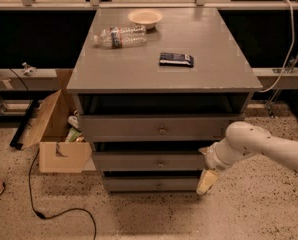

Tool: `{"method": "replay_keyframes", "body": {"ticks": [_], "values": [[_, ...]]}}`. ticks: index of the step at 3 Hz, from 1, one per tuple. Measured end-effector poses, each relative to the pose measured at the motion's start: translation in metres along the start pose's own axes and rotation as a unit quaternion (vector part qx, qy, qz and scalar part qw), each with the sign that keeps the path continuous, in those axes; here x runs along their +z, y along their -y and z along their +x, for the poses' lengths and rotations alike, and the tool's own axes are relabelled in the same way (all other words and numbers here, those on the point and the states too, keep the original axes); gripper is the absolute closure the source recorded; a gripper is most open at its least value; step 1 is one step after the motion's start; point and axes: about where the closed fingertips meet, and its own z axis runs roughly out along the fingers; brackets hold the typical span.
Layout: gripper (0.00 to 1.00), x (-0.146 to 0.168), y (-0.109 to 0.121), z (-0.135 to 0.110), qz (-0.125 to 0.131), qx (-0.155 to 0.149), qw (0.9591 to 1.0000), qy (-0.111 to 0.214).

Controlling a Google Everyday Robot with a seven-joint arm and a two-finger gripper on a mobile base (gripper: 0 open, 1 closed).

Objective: Open middle drawer

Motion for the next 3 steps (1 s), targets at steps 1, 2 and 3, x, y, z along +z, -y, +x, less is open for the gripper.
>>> {"method": "replay_keyframes", "body": {"ticks": [1, 2, 3], "values": [[0.00, 0.016, 0.016, 0.013, 0.018, -0.009, 0.9997, -0.016], [0.00, 0.028, 0.040, 0.021, 0.051, -0.019, 0.9981, -0.027], [0.00, 0.034, 0.053, 0.022, 0.068, -0.027, 0.9969, -0.029]]}}
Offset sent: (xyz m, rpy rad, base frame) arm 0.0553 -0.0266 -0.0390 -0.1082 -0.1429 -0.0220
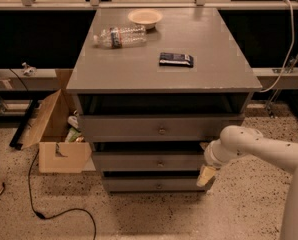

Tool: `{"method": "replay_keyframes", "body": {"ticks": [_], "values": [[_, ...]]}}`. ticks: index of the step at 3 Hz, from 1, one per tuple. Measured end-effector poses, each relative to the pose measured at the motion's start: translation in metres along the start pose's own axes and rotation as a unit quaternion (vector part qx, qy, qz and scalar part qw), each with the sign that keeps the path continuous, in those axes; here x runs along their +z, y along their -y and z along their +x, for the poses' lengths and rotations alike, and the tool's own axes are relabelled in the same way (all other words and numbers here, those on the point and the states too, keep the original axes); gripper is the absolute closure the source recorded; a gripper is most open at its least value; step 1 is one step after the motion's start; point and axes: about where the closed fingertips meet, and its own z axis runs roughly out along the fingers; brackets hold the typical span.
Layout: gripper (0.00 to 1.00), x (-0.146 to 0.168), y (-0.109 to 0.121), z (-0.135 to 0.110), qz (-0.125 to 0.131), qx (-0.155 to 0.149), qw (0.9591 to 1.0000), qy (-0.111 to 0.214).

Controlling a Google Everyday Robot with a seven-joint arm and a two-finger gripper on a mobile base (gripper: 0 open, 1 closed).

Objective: Open middle drawer

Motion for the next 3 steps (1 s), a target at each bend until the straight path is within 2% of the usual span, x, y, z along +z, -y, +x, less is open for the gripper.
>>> {"method": "replay_keyframes", "body": {"ticks": [1, 2, 3], "values": [[0.00, 0.025, 0.015, 0.005, -0.004, -0.012, 0.9999, 0.010], [0.00, 0.041, 0.020, 0.007, -0.013, -0.020, 0.9995, 0.019], [0.27, 0.043, 0.011, 0.003, -0.012, -0.033, 0.9989, 0.030]]}}
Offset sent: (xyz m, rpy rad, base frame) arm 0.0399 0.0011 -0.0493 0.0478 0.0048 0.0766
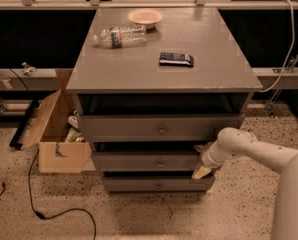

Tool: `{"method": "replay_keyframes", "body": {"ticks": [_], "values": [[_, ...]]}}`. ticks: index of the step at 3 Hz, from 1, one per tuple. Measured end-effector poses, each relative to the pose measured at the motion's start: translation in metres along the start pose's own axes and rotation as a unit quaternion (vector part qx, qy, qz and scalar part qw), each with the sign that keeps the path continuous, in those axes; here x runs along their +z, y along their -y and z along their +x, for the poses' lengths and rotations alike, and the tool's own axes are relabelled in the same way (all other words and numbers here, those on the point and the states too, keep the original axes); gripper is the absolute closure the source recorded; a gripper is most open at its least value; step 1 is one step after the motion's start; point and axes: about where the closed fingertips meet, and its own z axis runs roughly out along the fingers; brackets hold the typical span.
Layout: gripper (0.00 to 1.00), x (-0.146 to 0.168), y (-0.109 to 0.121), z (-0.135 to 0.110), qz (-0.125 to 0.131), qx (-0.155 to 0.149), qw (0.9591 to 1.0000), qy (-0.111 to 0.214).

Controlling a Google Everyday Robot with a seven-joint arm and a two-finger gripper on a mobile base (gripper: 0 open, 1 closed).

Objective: Open middle drawer

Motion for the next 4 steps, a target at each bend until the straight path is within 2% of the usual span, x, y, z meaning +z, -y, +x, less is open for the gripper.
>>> {"method": "replay_keyframes", "body": {"ticks": [1, 3, 4], "values": [[0.50, -0.017, -0.017, -0.005, 0.016, -0.006, 0.9998, -0.003], [0.96, -0.029, -0.022, -0.010, 0.018, -0.005, 0.9998, -0.003], [0.96, -0.032, -0.022, -0.011, 0.018, -0.005, 0.9998, -0.003]]}}
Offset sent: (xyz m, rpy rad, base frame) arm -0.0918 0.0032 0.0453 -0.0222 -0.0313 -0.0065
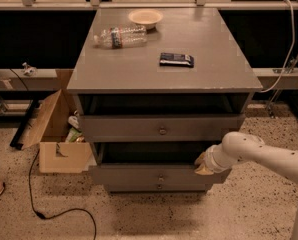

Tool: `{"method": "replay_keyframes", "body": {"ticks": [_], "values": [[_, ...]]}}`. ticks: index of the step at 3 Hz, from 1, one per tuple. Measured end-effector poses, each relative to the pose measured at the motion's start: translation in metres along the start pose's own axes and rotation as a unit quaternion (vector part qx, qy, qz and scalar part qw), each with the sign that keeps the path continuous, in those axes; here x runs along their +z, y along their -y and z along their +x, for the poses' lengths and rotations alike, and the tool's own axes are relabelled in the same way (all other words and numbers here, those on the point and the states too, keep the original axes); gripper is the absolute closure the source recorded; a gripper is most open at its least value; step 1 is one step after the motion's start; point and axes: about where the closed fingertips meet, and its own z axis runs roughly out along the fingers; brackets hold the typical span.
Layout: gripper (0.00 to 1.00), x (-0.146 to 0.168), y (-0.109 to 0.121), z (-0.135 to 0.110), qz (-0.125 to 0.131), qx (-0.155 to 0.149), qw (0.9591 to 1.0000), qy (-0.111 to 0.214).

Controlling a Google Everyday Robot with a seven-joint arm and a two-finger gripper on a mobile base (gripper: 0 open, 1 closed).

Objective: Open middle drawer

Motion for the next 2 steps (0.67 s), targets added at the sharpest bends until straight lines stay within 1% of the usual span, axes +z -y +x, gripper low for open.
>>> {"method": "replay_keyframes", "body": {"ticks": [2], "values": [[0.50, 0.0001, 0.0000, 0.0000, 0.000, 0.000, 1.0000, 0.000]]}}
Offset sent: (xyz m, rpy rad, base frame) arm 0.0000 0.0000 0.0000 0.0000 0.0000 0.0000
